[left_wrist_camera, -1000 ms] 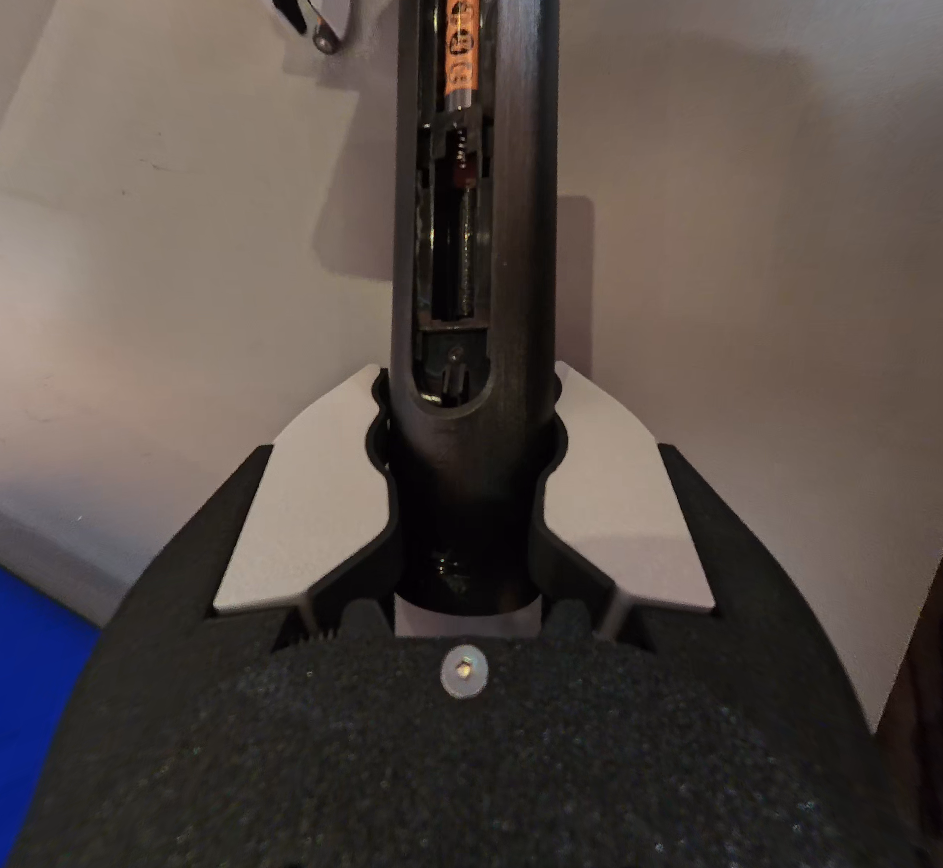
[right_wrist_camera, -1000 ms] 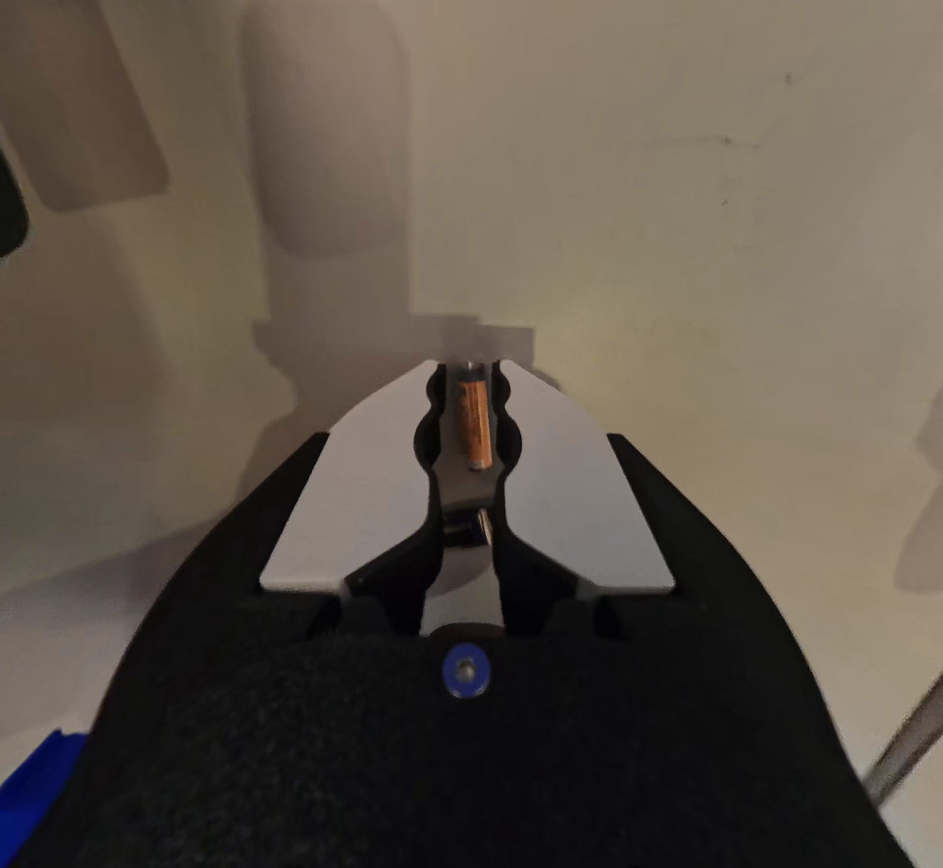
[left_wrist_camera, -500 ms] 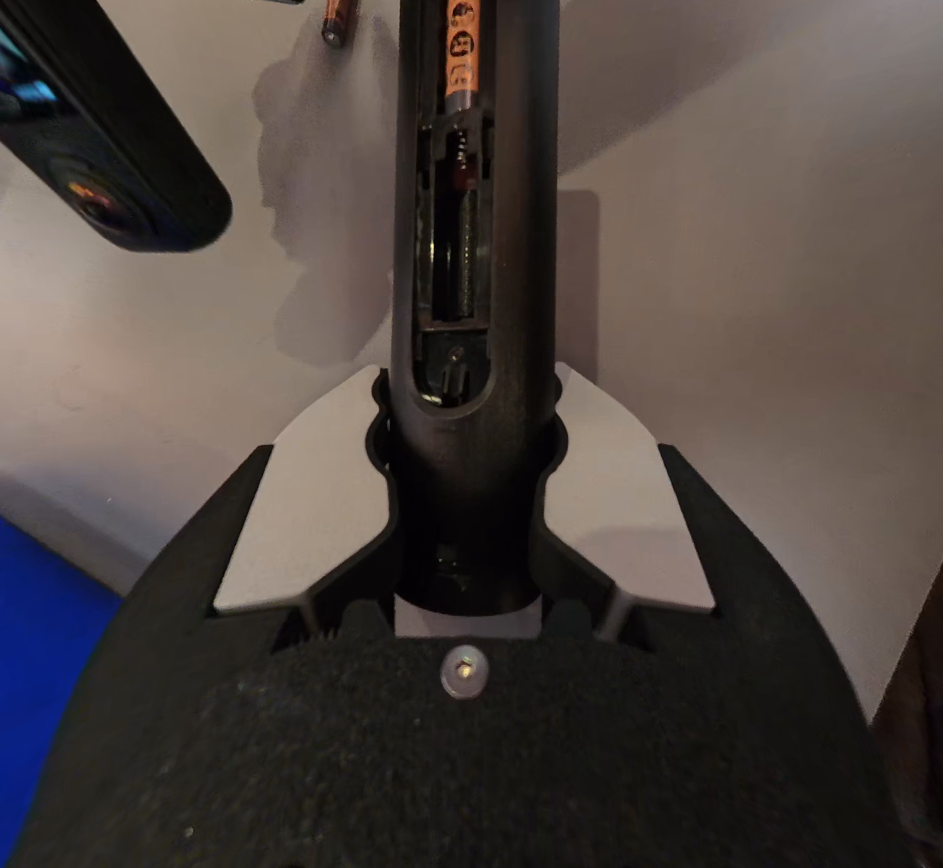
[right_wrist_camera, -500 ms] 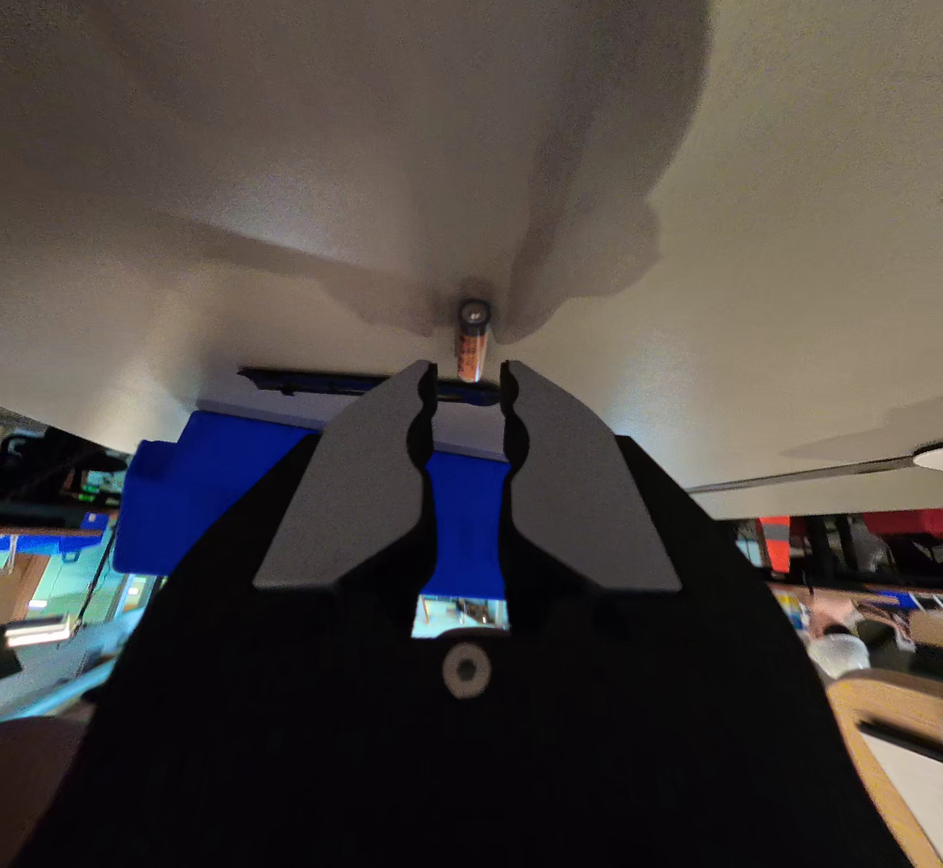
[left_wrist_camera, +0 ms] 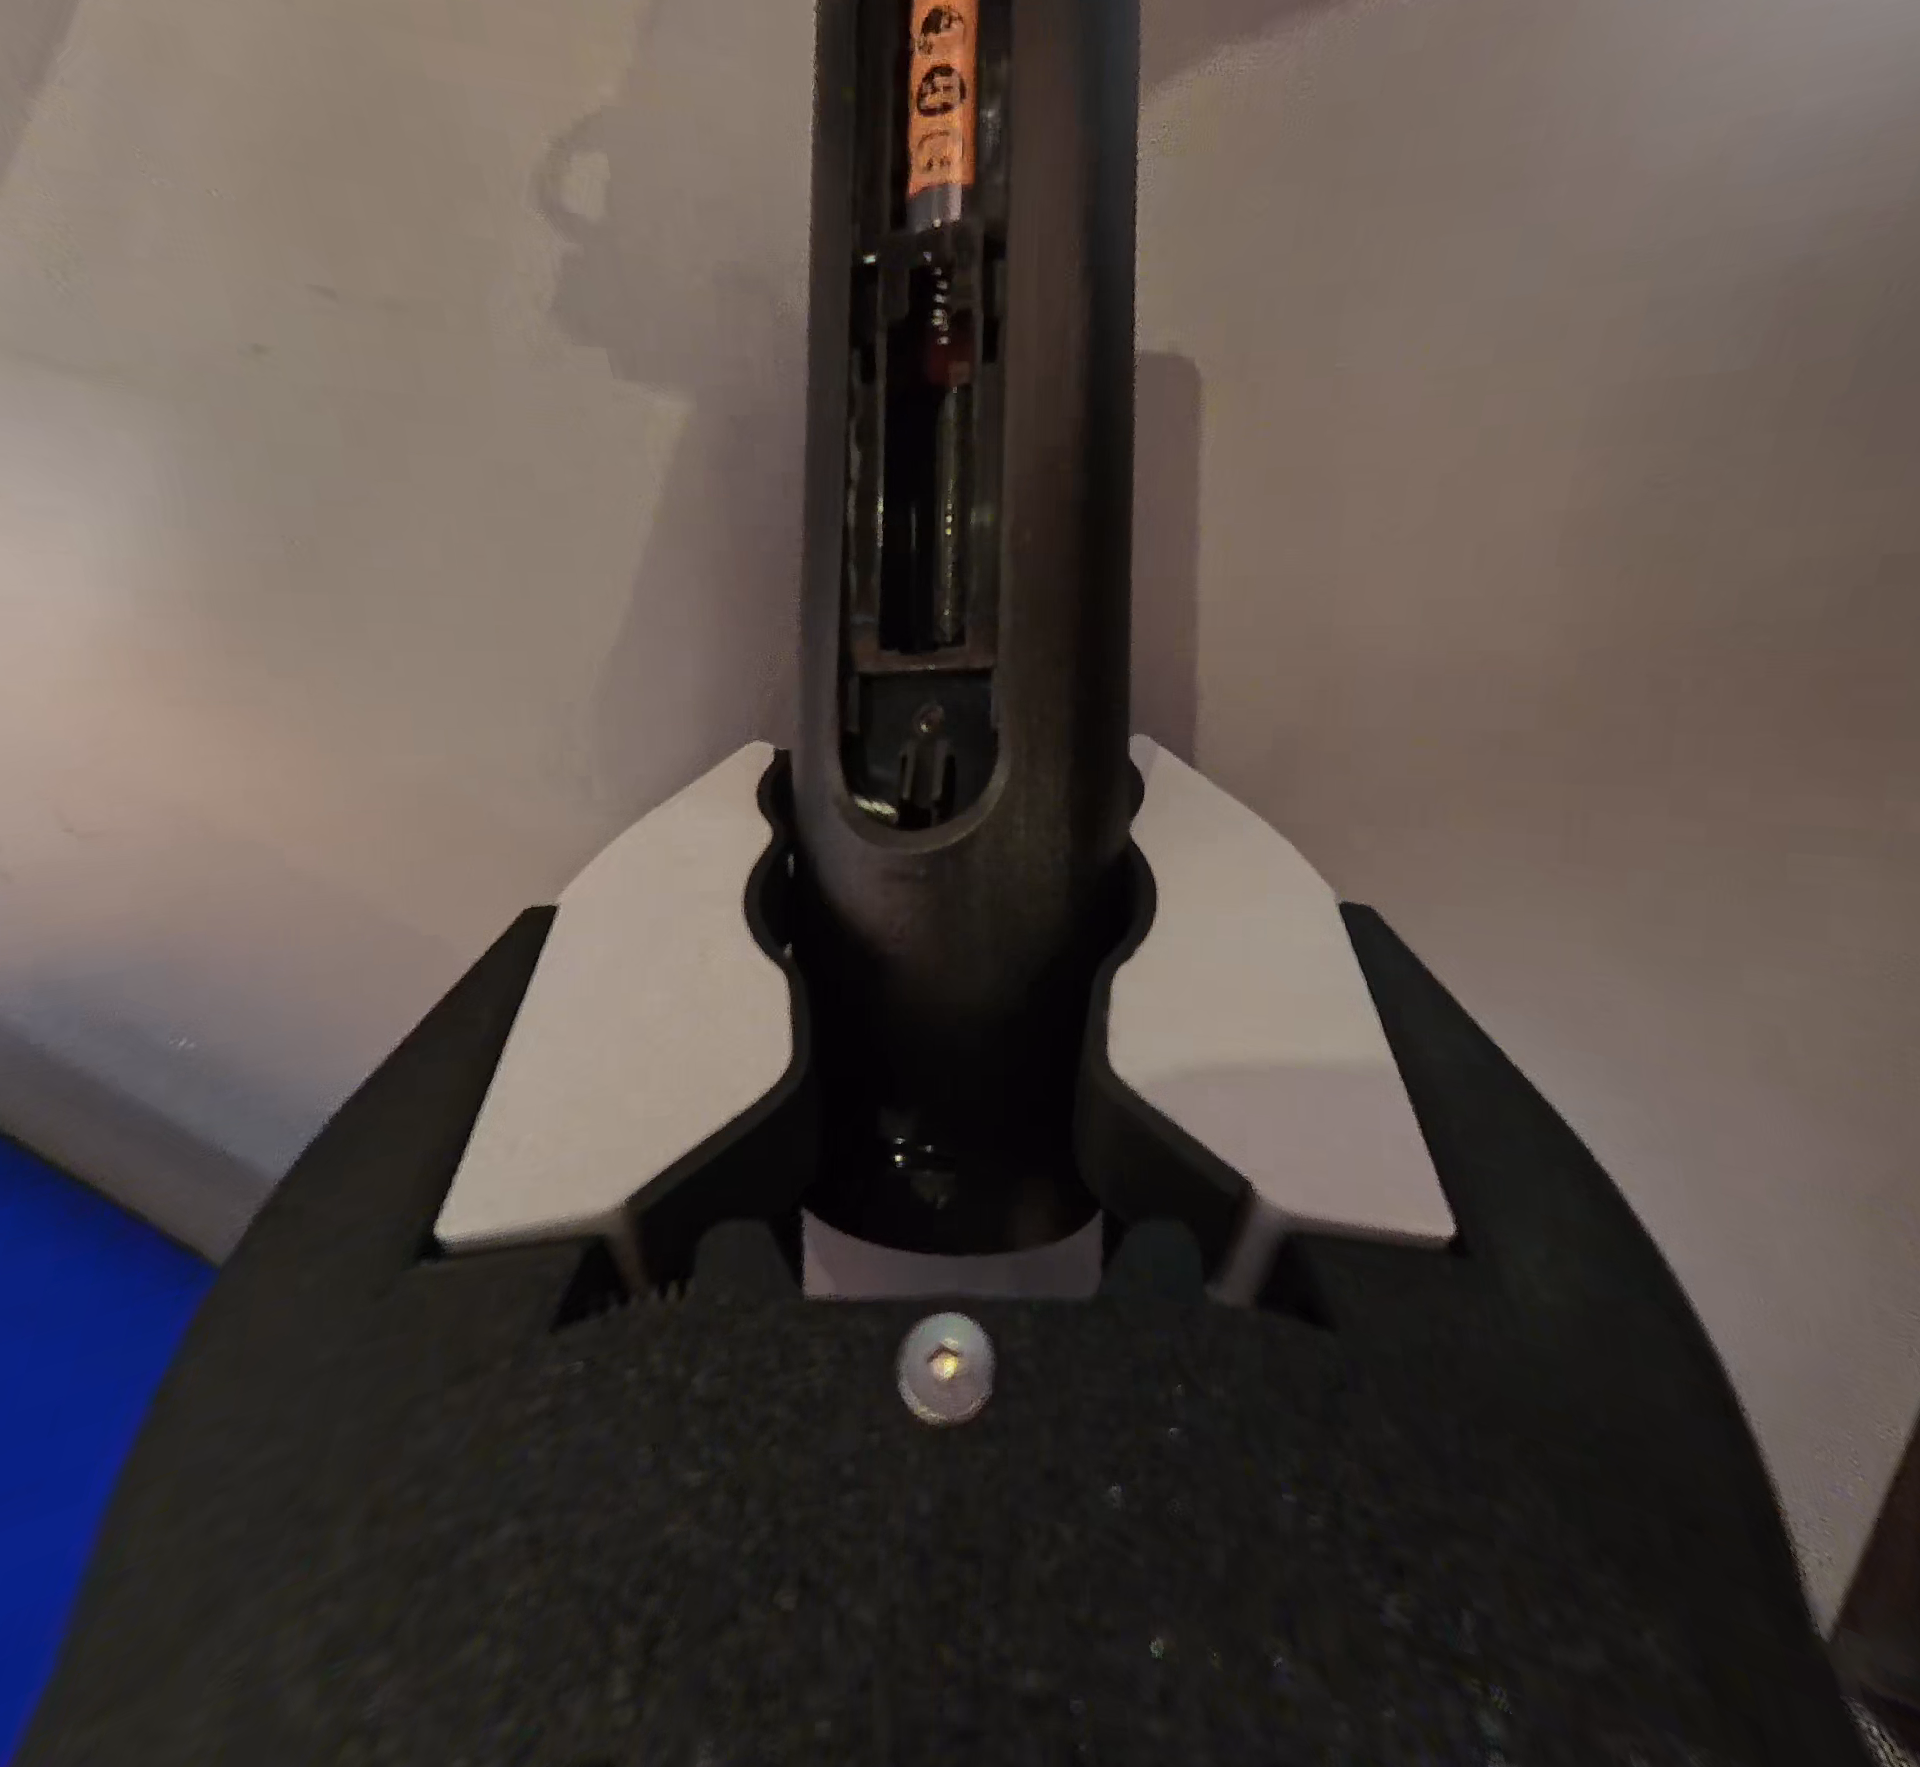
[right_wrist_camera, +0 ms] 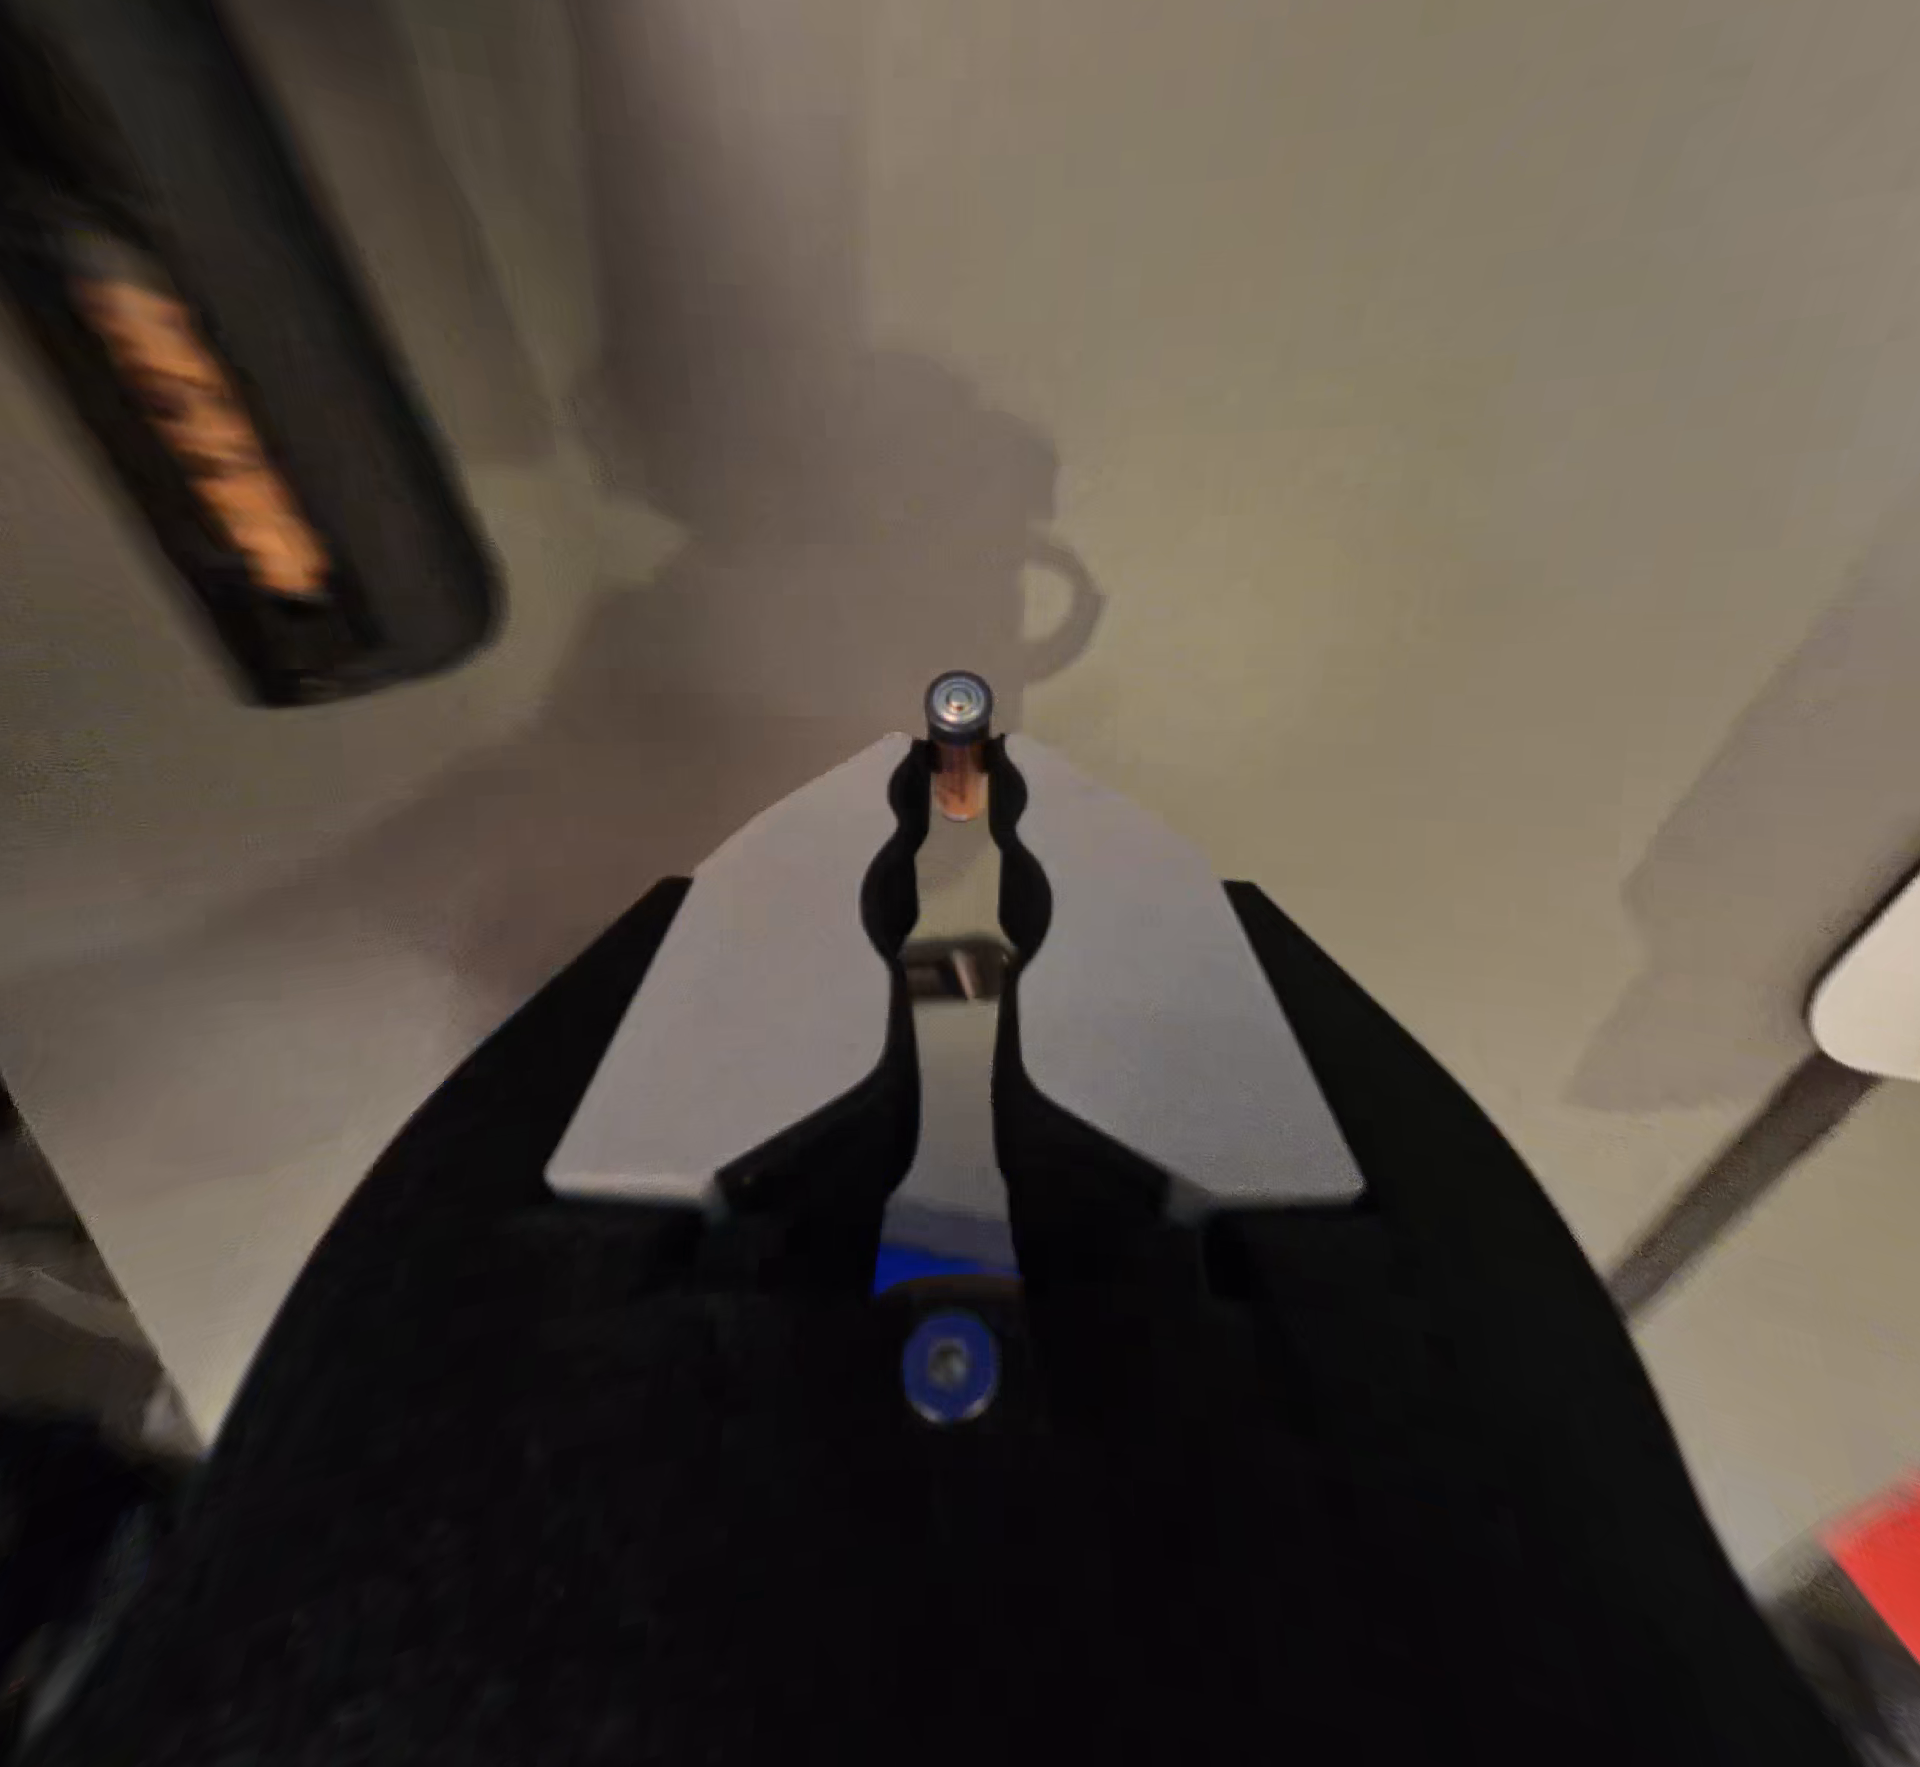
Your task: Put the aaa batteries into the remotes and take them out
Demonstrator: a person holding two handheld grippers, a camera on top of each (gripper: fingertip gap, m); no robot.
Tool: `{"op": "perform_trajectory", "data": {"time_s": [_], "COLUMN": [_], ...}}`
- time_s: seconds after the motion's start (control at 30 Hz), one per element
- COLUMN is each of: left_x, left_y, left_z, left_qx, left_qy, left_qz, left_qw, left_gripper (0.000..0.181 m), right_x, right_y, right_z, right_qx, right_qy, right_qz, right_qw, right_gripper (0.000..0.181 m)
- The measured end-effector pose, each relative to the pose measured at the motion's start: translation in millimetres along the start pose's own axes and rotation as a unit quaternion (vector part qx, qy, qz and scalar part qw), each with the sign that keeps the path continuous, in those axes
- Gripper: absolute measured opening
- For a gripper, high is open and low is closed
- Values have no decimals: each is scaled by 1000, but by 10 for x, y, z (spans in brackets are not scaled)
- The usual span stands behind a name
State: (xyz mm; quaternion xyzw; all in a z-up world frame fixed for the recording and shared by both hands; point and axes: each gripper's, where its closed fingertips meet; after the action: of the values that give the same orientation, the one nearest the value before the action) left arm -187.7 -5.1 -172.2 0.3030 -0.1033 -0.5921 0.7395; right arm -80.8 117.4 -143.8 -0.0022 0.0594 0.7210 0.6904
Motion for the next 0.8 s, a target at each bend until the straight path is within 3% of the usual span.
{"op": "perform_trajectory", "data": {"time_s": [0.13, 0.27, 0.37, 0.8], "left_x": [-133, -218, -253, -173], "left_y": [50, 160, 248, 452], "left_z": [-22, -94, -152, -259], "left_qx": [1, -4, -7, -17], "left_qy": [-2, -8, -14, -19], "left_qz": [-9, -40, -56, -89], "left_qw": [1000, 999, 998, 996], "left_gripper": [57, 57, 57, 57], "right_x": [-317, -665, -831, -943], "right_y": [385, 590, 641, 407], "right_z": [536, 777, 668, 275], "right_qx": [224, 311, 306, 167], "right_qy": [79, 163, 185, 130], "right_qz": [-31, -29, -25, 3], "right_qw": [971, 936, 934, 977], "right_gripper": [10, 10, 10, 10]}}
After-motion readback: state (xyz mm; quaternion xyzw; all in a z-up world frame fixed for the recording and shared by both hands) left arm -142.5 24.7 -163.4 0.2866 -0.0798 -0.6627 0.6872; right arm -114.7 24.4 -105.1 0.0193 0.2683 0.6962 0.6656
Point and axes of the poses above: each gripper's, where its closed fingertips meet, z back along the fingers, y out of its top, x = y × z across the jaws, and after that the axes turned 6 degrees about -z, right-handed
